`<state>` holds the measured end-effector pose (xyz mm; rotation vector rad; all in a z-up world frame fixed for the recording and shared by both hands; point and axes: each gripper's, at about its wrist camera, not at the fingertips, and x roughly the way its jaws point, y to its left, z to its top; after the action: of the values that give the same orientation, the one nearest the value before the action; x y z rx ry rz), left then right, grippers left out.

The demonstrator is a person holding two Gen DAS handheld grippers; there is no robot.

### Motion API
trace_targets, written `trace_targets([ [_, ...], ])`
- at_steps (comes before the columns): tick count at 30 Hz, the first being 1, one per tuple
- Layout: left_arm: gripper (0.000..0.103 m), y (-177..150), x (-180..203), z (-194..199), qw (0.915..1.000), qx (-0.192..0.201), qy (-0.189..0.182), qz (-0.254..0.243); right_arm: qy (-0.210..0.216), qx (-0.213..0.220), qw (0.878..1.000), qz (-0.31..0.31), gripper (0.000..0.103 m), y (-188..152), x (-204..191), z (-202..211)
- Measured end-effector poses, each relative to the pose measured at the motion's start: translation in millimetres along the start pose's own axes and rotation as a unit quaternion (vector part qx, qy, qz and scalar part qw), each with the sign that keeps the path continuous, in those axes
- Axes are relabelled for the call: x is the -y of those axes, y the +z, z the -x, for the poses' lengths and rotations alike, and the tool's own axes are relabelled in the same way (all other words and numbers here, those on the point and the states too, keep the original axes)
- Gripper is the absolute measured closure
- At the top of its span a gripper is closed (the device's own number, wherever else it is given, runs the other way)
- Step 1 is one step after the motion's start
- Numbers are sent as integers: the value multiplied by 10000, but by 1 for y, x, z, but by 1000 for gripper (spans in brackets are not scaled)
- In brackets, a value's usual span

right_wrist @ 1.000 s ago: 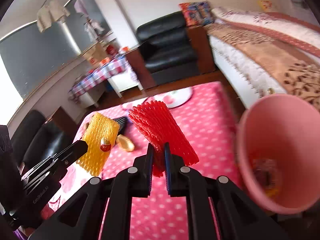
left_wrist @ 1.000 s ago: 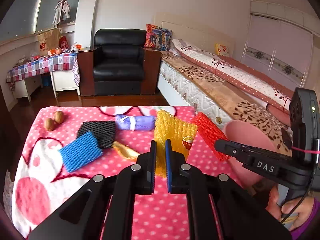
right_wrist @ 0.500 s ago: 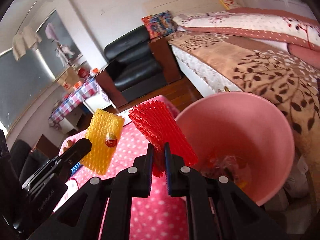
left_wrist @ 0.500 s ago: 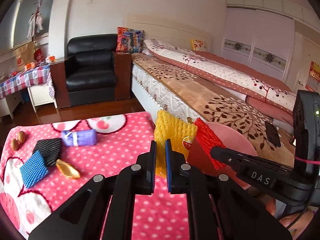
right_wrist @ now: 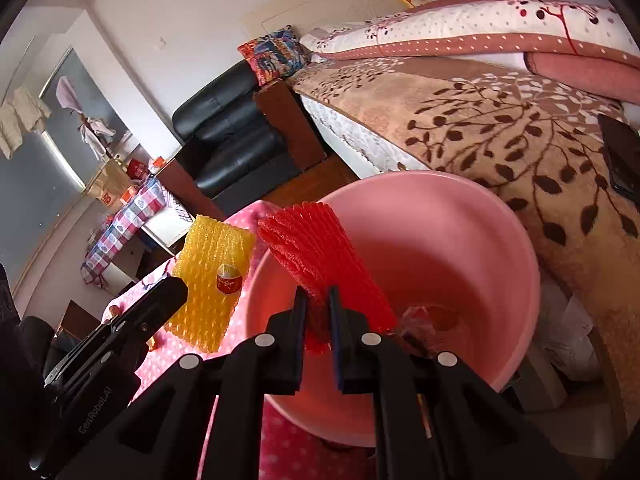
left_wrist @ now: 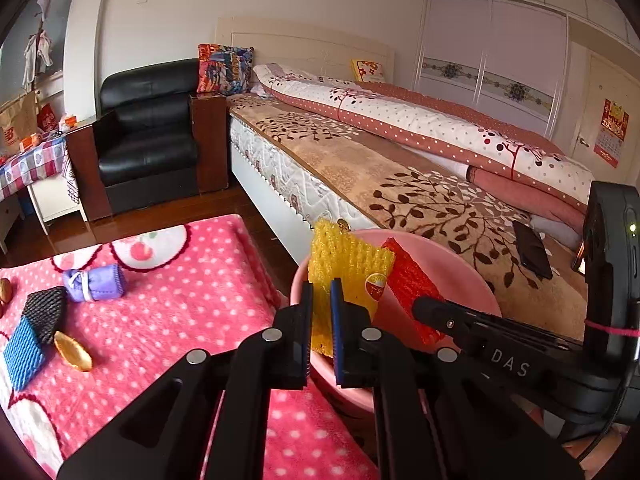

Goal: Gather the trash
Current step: 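Carry the yellow and red foam nets over the pink bucket, then open both tools to drop the nets into the bucket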

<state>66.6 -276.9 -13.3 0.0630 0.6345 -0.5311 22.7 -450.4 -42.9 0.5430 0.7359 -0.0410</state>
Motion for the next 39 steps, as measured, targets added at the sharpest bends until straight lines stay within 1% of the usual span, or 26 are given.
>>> trace_targets([
  [7,95,-2,12,-18,9999,-99,-44,-128,-154,-34,9998,-71,92,1,14,-8],
  [16,95,-2,20,-32,9996,-153,125,-191,-272,-144,9993,-210,91,-2,29,-16],
  [22,93,-3,21,-36,9992,-256,210,-213,-362,-178,9989,-228,91,-5,32,-19],
  [24,85,-3,21,-37,9990,-302,196,-253,-386,-191,9988,-225,90,-6,32,-19],
  [26,68,-3,22,-37,9990,-300,193,-260,-420,-171,9988,-208,88,-6,32,-19],
  [29,66,-2,24,-37,9990,-295,190,-270,-487,-146,9986,-134,81,-6,30,-19],
  [33,65,-1,25,-33,9990,-248,205,-294,-595,-60,9982,-20,61,-4,25,-16],
  [34,65,0,26,-32,9990,-230,212,-312,-598,-41,9982,-6,60,-4,24,-15],
  [39,65,1,26,-24,9989,-135,240,-379,-554,-18,9985,33,59,-4,21,-11],
])
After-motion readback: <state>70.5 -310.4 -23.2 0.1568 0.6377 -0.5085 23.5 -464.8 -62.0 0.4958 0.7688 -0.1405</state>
